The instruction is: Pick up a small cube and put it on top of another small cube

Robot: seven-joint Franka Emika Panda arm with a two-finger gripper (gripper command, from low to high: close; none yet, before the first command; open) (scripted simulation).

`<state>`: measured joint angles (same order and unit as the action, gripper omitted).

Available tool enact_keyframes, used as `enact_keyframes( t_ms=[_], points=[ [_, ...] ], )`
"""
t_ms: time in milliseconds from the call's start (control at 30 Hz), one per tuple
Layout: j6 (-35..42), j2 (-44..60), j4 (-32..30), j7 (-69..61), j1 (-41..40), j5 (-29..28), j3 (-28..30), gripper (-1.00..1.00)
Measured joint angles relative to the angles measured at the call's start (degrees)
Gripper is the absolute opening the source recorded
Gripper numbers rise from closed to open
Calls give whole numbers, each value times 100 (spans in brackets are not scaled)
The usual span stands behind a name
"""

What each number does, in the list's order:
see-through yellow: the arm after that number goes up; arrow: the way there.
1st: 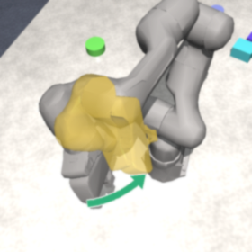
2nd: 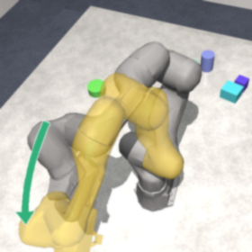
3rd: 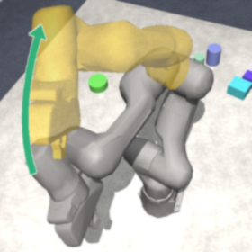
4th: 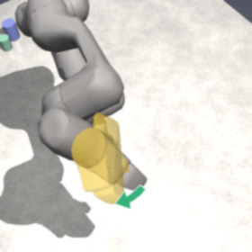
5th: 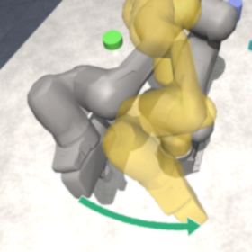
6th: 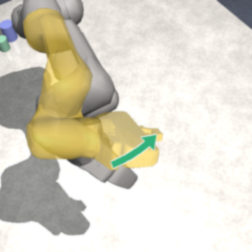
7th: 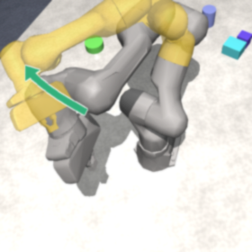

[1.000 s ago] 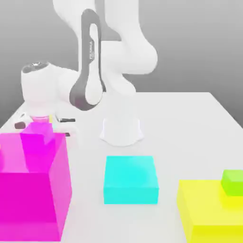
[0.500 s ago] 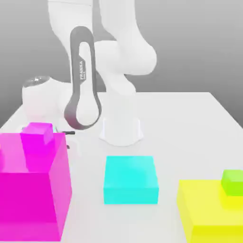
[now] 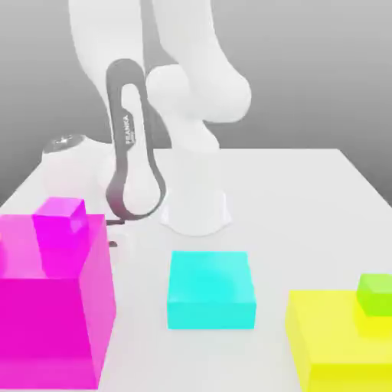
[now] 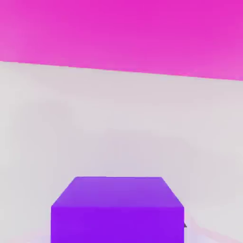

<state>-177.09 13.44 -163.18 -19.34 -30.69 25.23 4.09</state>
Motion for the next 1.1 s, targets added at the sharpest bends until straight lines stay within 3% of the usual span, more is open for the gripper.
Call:
enact_keyframes(
  t_ms=[333, 700, 1100],
  points=[
    [597, -793, -145, 1036, 758, -1317, 1057, -100],
    [1118, -1508, -401, 1973, 521, -2910, 1435, -100],
    [3113, -1887, 1369, -735, 413, -3416, 1665, -100]
  ],
)
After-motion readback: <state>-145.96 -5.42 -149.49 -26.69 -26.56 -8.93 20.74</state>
